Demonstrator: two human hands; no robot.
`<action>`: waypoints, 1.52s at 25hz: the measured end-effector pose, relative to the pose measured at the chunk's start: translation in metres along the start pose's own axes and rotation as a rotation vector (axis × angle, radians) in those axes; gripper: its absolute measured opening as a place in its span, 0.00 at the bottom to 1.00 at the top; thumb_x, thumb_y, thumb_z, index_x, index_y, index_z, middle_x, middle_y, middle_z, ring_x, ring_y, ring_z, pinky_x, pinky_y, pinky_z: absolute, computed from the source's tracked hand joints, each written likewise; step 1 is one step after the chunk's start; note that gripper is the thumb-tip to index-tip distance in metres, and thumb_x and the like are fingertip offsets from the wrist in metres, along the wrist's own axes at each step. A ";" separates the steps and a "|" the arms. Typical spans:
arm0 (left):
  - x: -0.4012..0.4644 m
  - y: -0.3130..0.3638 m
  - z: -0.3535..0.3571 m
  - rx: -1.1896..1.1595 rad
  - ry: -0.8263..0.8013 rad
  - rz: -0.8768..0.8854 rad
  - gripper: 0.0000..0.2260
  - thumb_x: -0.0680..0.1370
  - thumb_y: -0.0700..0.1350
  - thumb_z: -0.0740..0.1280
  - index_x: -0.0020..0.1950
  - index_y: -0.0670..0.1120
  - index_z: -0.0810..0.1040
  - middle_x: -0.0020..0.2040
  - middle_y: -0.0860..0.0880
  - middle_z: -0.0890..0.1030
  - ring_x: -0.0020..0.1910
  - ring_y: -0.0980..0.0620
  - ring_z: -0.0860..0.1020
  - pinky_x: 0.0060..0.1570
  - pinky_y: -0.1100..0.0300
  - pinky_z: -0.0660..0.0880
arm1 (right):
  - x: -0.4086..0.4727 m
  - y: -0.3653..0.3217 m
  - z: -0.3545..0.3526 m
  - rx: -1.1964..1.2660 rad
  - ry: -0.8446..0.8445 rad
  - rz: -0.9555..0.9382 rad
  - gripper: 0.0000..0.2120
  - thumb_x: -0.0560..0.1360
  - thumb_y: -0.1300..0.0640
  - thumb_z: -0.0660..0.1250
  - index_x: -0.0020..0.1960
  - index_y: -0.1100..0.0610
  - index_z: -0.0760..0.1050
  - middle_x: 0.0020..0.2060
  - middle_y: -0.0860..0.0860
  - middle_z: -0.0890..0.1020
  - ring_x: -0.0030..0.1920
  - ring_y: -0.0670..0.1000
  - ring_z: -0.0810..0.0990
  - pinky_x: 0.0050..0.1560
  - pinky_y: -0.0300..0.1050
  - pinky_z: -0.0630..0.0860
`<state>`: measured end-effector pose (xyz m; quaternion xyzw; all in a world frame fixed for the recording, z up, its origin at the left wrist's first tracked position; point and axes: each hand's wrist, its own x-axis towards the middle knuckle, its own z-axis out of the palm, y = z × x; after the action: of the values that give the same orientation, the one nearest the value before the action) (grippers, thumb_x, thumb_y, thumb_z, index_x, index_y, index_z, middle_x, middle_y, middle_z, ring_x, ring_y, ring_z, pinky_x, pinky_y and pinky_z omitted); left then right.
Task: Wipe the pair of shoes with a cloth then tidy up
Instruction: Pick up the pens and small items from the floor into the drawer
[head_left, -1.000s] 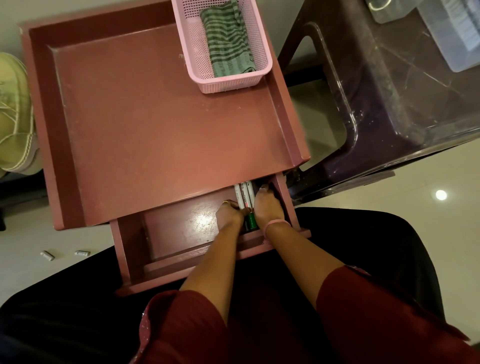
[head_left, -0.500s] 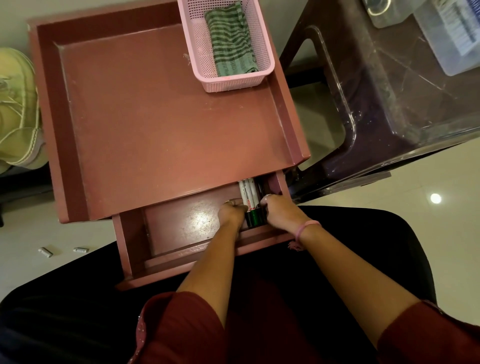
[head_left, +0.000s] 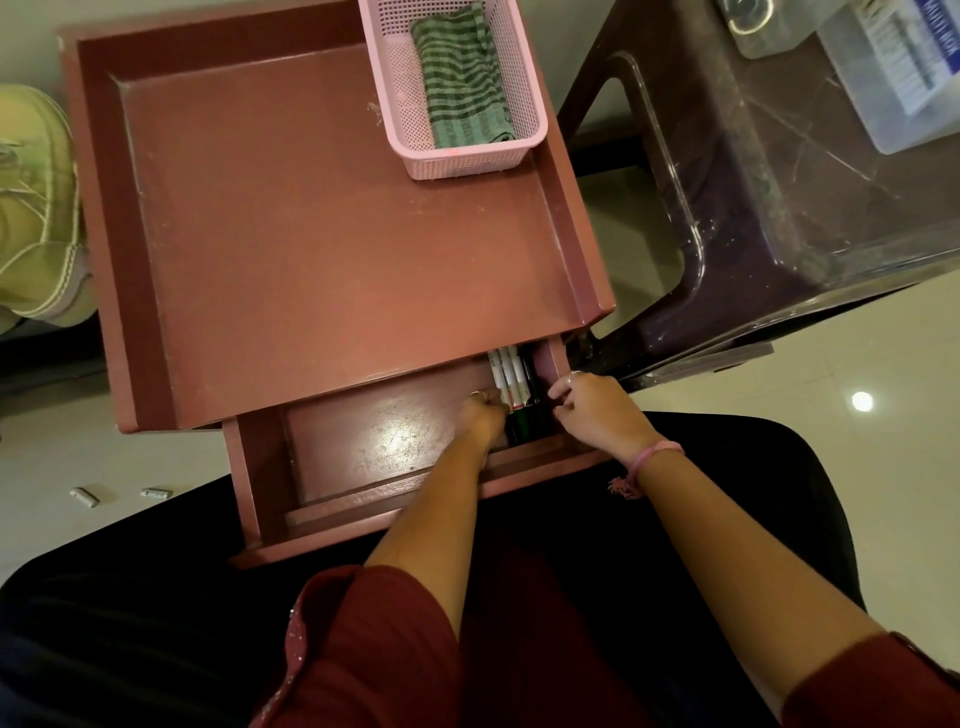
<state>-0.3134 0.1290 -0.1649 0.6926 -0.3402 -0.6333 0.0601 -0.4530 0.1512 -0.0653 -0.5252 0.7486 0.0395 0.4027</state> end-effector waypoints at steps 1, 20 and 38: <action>0.001 -0.002 -0.001 0.001 0.000 0.006 0.17 0.79 0.34 0.60 0.67 0.41 0.74 0.59 0.41 0.80 0.37 0.53 0.73 0.30 0.67 0.68 | 0.001 0.001 0.001 0.004 0.002 0.000 0.12 0.76 0.60 0.65 0.59 0.56 0.77 0.53 0.54 0.81 0.54 0.52 0.79 0.59 0.46 0.74; -0.133 -0.052 -0.183 0.083 0.108 0.272 0.10 0.78 0.38 0.63 0.59 0.42 0.77 0.57 0.43 0.80 0.55 0.46 0.78 0.58 0.56 0.73 | -0.080 -0.087 0.008 0.142 0.090 -0.047 0.05 0.73 0.60 0.66 0.46 0.57 0.81 0.49 0.53 0.81 0.52 0.53 0.79 0.56 0.43 0.74; -0.240 -0.248 -0.492 -0.541 0.732 0.211 0.11 0.80 0.41 0.63 0.61 0.43 0.76 0.48 0.50 0.79 0.47 0.54 0.77 0.52 0.58 0.72 | -0.105 -0.453 0.174 -0.164 -0.279 -0.593 0.05 0.73 0.62 0.65 0.46 0.54 0.77 0.41 0.51 0.82 0.39 0.47 0.82 0.37 0.38 0.76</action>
<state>0.2445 0.2780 0.0026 0.7915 -0.1878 -0.4038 0.4186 0.0285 0.1130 0.0504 -0.7401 0.4952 0.0522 0.4520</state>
